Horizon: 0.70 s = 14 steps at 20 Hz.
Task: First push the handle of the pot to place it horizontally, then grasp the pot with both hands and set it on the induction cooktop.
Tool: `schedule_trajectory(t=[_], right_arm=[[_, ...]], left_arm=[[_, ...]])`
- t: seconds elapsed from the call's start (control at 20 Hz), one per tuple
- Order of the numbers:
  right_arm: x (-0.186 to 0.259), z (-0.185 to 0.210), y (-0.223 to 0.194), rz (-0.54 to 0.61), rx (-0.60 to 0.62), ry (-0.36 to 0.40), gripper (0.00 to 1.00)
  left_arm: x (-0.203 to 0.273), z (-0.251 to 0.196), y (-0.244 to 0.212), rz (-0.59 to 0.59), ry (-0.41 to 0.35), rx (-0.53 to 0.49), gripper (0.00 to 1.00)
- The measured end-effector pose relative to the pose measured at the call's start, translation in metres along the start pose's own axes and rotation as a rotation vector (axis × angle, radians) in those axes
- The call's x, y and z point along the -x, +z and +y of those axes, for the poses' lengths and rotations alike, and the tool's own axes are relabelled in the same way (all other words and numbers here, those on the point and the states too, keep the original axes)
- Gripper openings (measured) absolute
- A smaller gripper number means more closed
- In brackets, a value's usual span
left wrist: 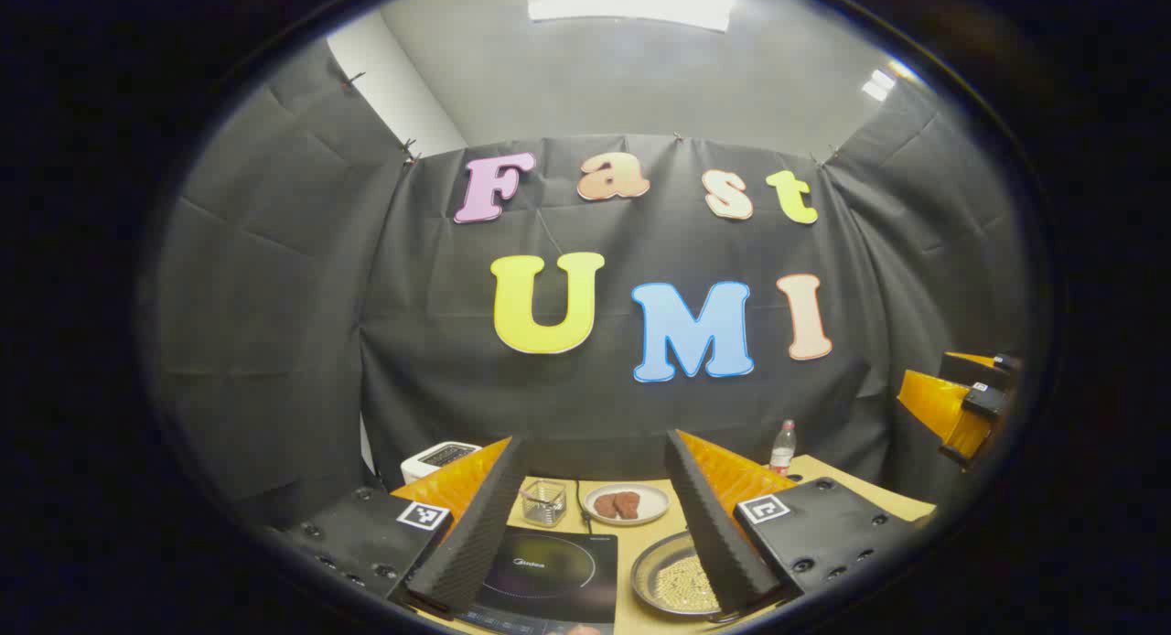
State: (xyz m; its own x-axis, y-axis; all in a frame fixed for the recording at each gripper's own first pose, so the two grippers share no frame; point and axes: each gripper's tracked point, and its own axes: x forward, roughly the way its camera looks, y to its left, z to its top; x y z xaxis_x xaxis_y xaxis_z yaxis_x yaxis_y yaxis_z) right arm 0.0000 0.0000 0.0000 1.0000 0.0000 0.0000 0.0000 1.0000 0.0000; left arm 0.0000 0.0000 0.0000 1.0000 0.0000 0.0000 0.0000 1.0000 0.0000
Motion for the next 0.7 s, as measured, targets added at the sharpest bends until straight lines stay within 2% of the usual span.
schedule_trajectory(t=[0.05,0.1,0.15,0.7], right_arm=[[-0.001,-0.001,-0.001,0.006,-0.003,0.000,0.97],[0.000,-0.001,-0.002,0.010,-0.009,0.001,0.96],[0.000,-0.001,-0.003,0.014,-0.014,0.001,0.97],[-0.004,0.007,-0.009,0.034,-0.014,0.019,0.97]], left_arm=[[0.000,0.000,0.000,0.004,0.000,0.002,0.93],[0.001,0.002,-0.001,0.004,0.005,-0.002,0.99],[0.002,0.003,0.002,0.000,0.010,-0.008,1.00],[0.011,0.022,0.007,-0.018,0.046,-0.034,0.99]])
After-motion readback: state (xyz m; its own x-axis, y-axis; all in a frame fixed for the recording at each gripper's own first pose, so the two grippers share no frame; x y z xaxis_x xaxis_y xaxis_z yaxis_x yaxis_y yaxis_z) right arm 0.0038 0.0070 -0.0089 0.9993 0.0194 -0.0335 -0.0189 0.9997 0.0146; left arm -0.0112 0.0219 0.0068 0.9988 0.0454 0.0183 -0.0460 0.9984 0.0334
